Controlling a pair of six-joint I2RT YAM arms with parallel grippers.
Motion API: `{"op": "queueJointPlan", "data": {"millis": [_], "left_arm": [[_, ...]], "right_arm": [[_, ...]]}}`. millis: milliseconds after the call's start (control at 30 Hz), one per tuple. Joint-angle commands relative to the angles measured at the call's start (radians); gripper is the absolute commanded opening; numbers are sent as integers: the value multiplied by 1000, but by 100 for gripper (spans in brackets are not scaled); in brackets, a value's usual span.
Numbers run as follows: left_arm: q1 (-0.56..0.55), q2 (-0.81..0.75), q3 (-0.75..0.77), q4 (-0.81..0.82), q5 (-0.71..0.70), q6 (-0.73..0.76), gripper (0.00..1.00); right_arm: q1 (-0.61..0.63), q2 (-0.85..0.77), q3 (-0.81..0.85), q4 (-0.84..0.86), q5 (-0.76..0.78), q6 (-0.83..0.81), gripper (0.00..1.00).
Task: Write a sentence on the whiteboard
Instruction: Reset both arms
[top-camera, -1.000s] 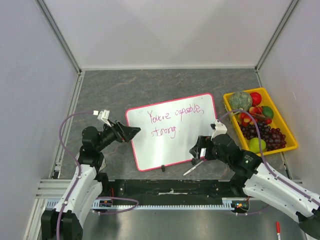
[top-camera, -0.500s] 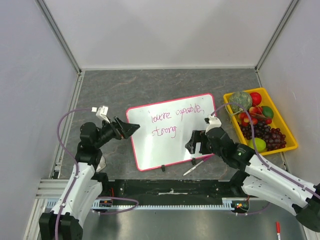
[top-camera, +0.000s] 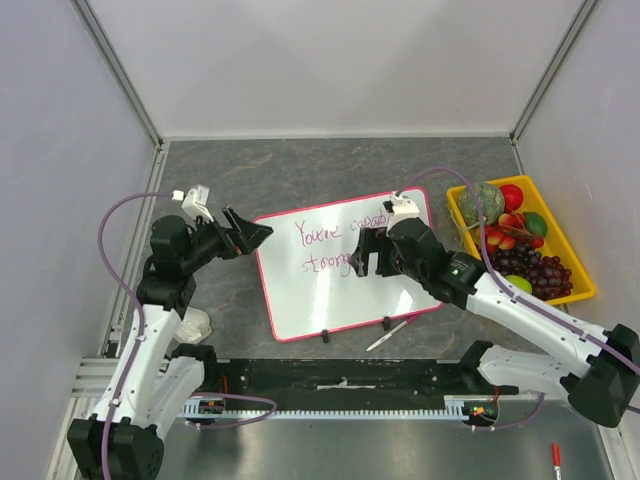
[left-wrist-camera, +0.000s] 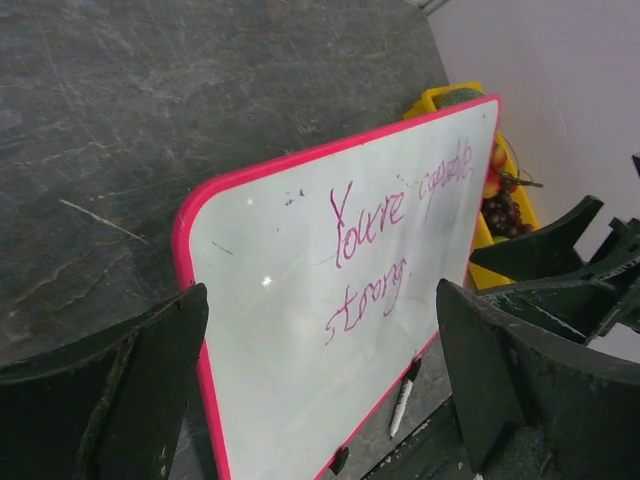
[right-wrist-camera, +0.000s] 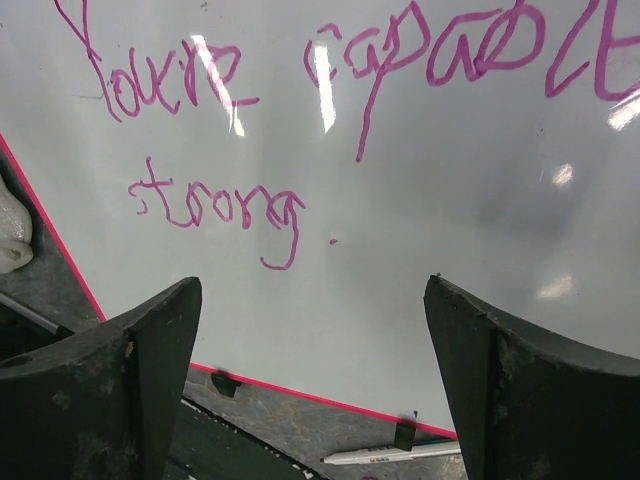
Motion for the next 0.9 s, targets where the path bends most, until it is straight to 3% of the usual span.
{"op": "queueJointPlan", "data": {"millis": [0,867], "left_arm": [[-1,17,87,-101,-75,105,100],[-1,199,295,-250,-401,274,100]], "right_arm": [[-9,35,89,30,40,-38,98],[-72,149,280,22,84,-100,98]]}}
